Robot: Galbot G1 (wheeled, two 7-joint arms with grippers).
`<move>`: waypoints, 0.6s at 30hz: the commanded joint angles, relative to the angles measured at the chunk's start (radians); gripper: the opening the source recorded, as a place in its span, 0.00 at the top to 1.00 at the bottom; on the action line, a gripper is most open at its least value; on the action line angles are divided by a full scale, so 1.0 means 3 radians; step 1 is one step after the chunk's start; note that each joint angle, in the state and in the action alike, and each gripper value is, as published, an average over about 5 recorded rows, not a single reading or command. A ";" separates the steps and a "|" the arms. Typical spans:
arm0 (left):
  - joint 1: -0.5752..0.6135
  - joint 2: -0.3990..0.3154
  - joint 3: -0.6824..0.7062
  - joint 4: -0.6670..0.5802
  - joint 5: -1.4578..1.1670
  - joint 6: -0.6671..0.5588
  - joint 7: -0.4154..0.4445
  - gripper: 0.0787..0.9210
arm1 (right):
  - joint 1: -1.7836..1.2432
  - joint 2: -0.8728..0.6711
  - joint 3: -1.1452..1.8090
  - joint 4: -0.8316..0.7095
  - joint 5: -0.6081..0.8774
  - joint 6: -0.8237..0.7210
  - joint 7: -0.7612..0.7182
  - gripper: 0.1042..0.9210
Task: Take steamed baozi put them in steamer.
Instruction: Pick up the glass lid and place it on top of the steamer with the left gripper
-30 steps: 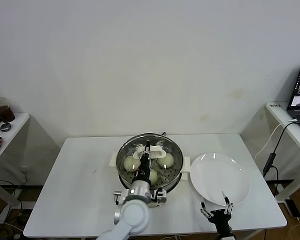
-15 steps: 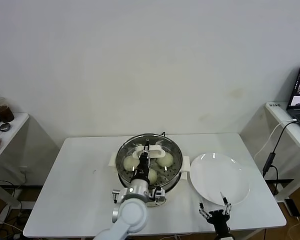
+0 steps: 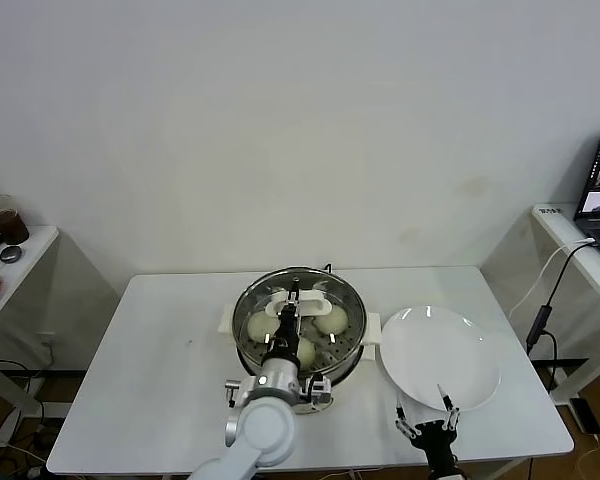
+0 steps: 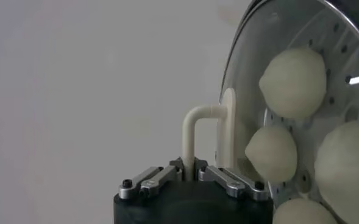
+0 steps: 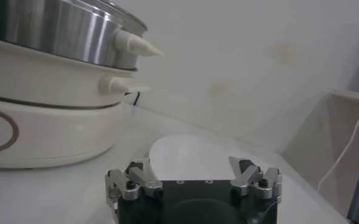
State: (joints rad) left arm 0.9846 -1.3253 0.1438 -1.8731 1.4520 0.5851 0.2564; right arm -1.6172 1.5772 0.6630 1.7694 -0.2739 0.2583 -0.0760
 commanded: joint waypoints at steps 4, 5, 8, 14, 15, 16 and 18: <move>-0.0010 0.0004 0.0015 -0.0013 -0.0033 -0.0003 0.0003 0.89 | -0.0003 0.0001 -0.0011 0.0001 -0.0007 -0.0004 0.0001 0.12; -0.0011 0.0005 0.0016 -0.0013 -0.0041 -0.0004 0.0005 0.89 | -0.0003 0.0001 -0.0013 0.0000 -0.0008 -0.0005 0.0001 0.12; -0.0015 0.0013 0.0025 -0.0013 -0.0059 -0.0011 0.0023 0.89 | -0.0003 0.0002 -0.0017 -0.0001 -0.0012 -0.0007 0.0000 0.12; -0.0004 0.0023 0.0041 0.0005 -0.0098 -0.0025 0.0053 0.89 | -0.0007 0.0002 -0.0019 -0.0005 -0.0019 -0.0007 -0.0003 0.12; -0.0003 0.0020 0.0041 0.0013 -0.0101 -0.0028 0.0050 0.89 | -0.0007 0.0001 -0.0019 -0.0005 -0.0020 -0.0008 -0.0004 0.12; -0.0002 0.0014 0.0037 0.0021 -0.0098 -0.0035 0.0042 0.89 | -0.0007 0.0001 -0.0020 -0.0005 -0.0020 -0.0008 -0.0004 0.12; 0.0000 -0.0002 0.0022 0.0033 -0.0091 -0.0051 0.0019 0.89 | -0.0008 0.0001 -0.0023 -0.0006 -0.0021 -0.0009 -0.0006 0.12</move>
State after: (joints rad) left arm 0.9833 -1.3208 0.1533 -1.8705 1.4276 0.5771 0.2665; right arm -1.6192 1.5775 0.6569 1.7676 -0.2797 0.2561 -0.0768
